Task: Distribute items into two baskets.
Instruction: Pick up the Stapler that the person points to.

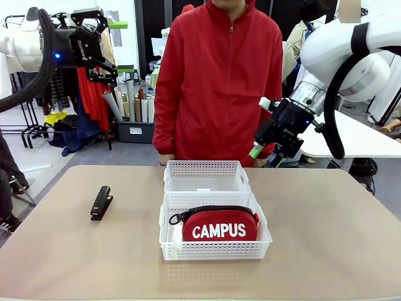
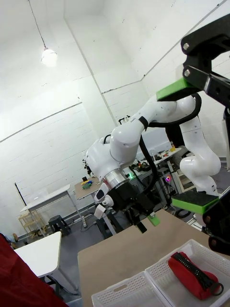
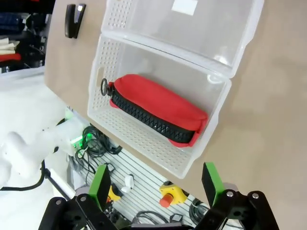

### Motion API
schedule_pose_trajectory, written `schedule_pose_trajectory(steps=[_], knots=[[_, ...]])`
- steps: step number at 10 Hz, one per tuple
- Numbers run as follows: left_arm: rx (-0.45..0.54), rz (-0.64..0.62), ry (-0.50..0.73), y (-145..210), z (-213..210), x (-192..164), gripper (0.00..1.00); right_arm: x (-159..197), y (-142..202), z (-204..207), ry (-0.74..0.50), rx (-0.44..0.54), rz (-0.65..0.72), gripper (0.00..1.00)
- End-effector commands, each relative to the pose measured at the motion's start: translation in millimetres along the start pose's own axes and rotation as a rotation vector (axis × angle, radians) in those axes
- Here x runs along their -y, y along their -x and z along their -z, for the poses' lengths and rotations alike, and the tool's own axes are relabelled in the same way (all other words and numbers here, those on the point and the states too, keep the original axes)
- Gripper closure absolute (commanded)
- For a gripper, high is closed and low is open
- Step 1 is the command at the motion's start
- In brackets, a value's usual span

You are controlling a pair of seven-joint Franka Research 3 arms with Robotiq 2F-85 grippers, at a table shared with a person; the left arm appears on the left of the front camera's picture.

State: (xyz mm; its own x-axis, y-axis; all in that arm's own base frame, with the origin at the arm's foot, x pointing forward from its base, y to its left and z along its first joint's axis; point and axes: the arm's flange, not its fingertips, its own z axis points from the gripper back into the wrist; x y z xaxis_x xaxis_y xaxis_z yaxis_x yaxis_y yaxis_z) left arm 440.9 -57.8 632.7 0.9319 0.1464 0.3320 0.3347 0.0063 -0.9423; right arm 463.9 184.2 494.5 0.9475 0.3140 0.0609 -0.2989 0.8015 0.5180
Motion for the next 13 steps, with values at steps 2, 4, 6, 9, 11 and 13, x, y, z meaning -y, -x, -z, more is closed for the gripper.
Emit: schedule_pose_trajectory(steps=[2, 4, 6, 9, 11, 13], knots=[[0.002, 0.0, 0.004, 2, 0, 1, 0.0, 5, -8, -5, -0.155, 0.1, 0.097, 0.0], [0.002, 0.0, 0.004, 2, 0, 1, 0.0, 32, -21, -40, -0.344, 0.271, 0.249, 0.0], [0.002, 0.0, 0.004, 2, 0, 1, 0.0, 52, -28, -74, -0.454, 0.401, 0.324, 0.0], [0.002, 0.0, 0.004, 2, 0, 1, 0.0, 85, -38, -143, -0.602, 0.554, 0.358, 0.0], [0.002, 0.0, 0.004, 2, 0, 1, 0.0, 94, -44, -183, -0.685, 0.602, 0.335, 0.0], [0.002, 0.0, 0.004, 2, 0, 1, 0.0, 106, -47, -204, -0.786, 0.571, 0.332, 0.0]])
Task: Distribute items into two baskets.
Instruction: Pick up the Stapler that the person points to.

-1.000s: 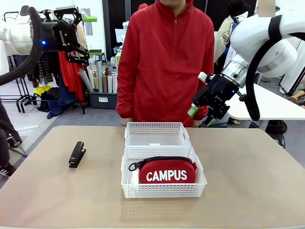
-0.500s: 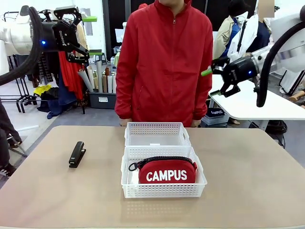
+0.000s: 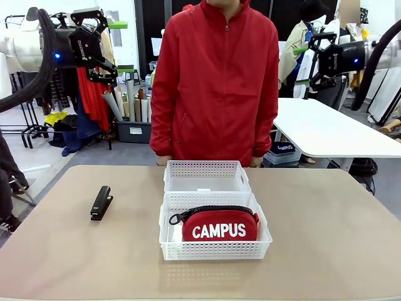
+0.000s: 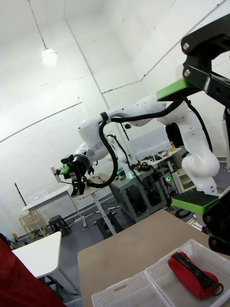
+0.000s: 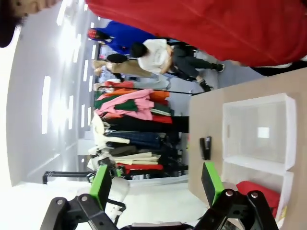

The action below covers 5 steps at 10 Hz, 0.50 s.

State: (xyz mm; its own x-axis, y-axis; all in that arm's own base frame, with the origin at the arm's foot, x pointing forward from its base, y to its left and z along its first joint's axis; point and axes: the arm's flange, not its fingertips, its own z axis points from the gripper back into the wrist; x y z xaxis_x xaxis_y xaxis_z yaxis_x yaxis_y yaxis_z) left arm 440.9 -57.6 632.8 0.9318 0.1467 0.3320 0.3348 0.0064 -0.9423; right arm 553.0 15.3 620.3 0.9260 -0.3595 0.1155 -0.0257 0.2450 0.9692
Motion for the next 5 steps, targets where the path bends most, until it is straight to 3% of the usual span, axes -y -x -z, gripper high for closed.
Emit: schedule_pose_trajectory(steps=[1, 5], knots=[[0.001, 0.0, 0.004, 2, 0, 1, 0.0, 3, -17, -5, -0.124, -0.077, 0.029, 0.0], [0.001, 0.0, 0.004, 2, 0, 1, 0.0, -18, 10, 3, -0.175, -0.113, 0.001, 0.0]])
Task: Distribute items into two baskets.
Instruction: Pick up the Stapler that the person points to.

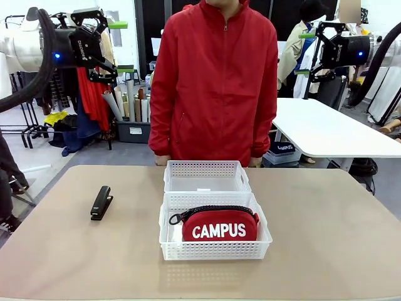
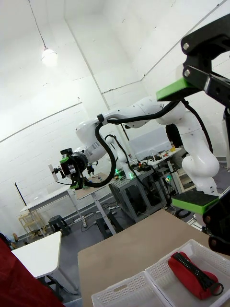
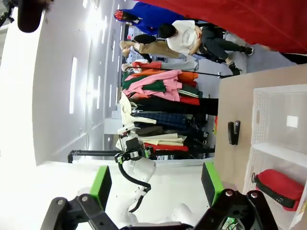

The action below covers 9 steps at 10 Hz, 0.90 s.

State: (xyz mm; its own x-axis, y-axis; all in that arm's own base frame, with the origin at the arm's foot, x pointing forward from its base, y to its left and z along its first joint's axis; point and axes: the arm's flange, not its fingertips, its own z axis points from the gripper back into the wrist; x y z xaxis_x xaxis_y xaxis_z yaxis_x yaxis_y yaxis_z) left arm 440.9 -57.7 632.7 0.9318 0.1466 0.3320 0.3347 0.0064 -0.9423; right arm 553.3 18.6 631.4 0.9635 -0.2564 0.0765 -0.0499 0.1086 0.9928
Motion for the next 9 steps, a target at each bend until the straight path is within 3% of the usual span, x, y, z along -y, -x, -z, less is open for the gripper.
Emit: schedule_pose_trajectory(steps=[1, 4, 9], knots=[[0.001, 0.0, 0.004, 2, 0, 1, 0.0, -12, 14, 8, -0.034, -0.009, -0.037, 0.0], [0.001, 0.0, 0.004, 2, 0, 1, 0.0, -23, 30, 18, -0.063, -0.082, -0.057, 0.0], [0.001, 0.0, 0.004, 2, 0, 1, 0.0, -6, 44, 39, -0.095, -0.189, 0.001, 0.0]])
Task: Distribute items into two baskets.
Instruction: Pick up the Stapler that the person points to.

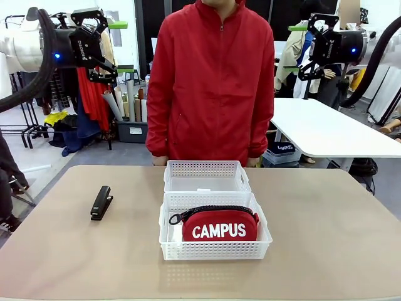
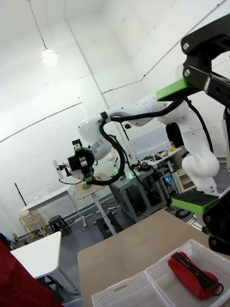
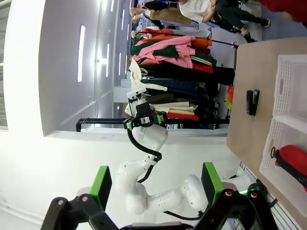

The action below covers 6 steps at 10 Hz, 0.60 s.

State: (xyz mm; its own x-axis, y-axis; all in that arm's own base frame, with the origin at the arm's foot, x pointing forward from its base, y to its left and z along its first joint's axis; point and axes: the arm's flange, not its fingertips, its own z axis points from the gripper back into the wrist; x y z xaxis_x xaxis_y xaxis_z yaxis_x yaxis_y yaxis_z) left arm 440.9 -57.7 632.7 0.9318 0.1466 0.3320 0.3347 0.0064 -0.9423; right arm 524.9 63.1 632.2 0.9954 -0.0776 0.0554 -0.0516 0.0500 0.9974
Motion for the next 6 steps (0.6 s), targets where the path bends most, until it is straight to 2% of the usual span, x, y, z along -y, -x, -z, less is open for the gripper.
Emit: schedule_pose_trajectory(steps=[1, 4, 5, 6], knots=[[0.001, 0.0, 0.004, 1.9, -0.3, 1.0, 0.0, 1.8, 6.5, 8.1, -0.033, -0.012, -0.016, 0.0], [0.001, 0.0, 0.004, 1.9, -0.3, 1.0, 0.0, 6.1, 7.9, 11.0, 0.03, -0.035, -0.083, 0.0], [0.001, 0.0, 0.004, 1.9, -0.3, 1.0, 0.0, 2.8, 3.3, 9.3, 0.0, -0.023, -0.003, 0.0], [0.001, 0.0, 0.004, 1.9, -0.3, 1.0, 0.0, 2.8, 3.3, 9.3, 0.0, -0.023, -0.003, 0.0]])
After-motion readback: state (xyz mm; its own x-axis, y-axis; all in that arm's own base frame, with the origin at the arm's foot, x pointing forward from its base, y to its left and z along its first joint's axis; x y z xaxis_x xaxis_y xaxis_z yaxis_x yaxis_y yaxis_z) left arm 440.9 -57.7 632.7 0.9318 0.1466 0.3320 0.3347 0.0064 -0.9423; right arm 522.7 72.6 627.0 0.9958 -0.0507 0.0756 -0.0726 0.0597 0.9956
